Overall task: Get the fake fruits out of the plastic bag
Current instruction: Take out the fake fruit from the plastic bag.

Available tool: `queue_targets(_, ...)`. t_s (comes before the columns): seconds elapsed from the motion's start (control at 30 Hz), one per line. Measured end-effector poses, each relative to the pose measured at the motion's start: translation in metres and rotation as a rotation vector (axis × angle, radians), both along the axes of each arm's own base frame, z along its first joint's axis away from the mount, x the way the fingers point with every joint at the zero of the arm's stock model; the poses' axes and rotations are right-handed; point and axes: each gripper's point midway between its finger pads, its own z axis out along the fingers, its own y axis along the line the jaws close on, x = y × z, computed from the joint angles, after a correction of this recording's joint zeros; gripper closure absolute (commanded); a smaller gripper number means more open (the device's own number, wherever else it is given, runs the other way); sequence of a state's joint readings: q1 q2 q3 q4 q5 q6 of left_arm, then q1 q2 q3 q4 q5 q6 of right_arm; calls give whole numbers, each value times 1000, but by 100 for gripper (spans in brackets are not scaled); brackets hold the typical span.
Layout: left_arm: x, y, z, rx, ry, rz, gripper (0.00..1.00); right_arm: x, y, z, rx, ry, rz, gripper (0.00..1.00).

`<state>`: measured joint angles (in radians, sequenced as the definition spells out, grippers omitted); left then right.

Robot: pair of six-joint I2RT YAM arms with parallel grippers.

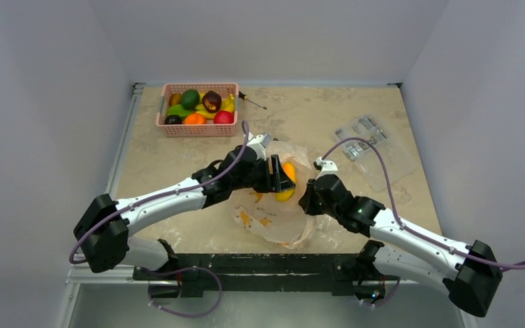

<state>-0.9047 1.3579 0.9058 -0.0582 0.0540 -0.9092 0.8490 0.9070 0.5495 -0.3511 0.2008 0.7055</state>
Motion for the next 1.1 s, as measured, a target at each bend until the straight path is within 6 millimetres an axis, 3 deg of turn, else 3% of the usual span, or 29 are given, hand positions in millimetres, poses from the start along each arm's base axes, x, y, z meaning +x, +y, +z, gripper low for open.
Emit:
queue_targets(0.17, -48, -23, 7, -108, 63, -247, 77, 8, -6, -4, -33, -11, -52, 100)
queue_targets(0.33, -97, -15, -17, -78, 146, -390, 77, 24, -4, 0, -70, -16, -92, 100)
queue_targets(0.4, -110, -8, -16, -74, 153, -424, 78, 32, -4, 4, -64, -22, -110, 100)
queue_targets(0.53, -126, 6, 20, -127, 59, -486, 79, 39, -4, 7, -55, -30, -129, 100)
queue_targets(0.6, -132, 16, 46, -155, -12, -506, 88, 39, -4, 7, -55, -29, -129, 100)
queue_targets(0.77, -125, 47, 107, -146, -180, -438, 97, 38, -5, 14, -34, -46, -126, 100)
queue_targets(0.83, -114, 66, 119, -109, -222, -351, 100, 37, -6, 19, -21, -62, -122, 100)
queue_targets(0.97, -82, 117, 125, 25, -273, -95, 100, 34, -8, 25, -2, -84, -112, 100)
queue_targets(1.1, -59, 164, 119, 140, -294, 122, 100, 32, -6, 31, 28, -106, -94, 100)
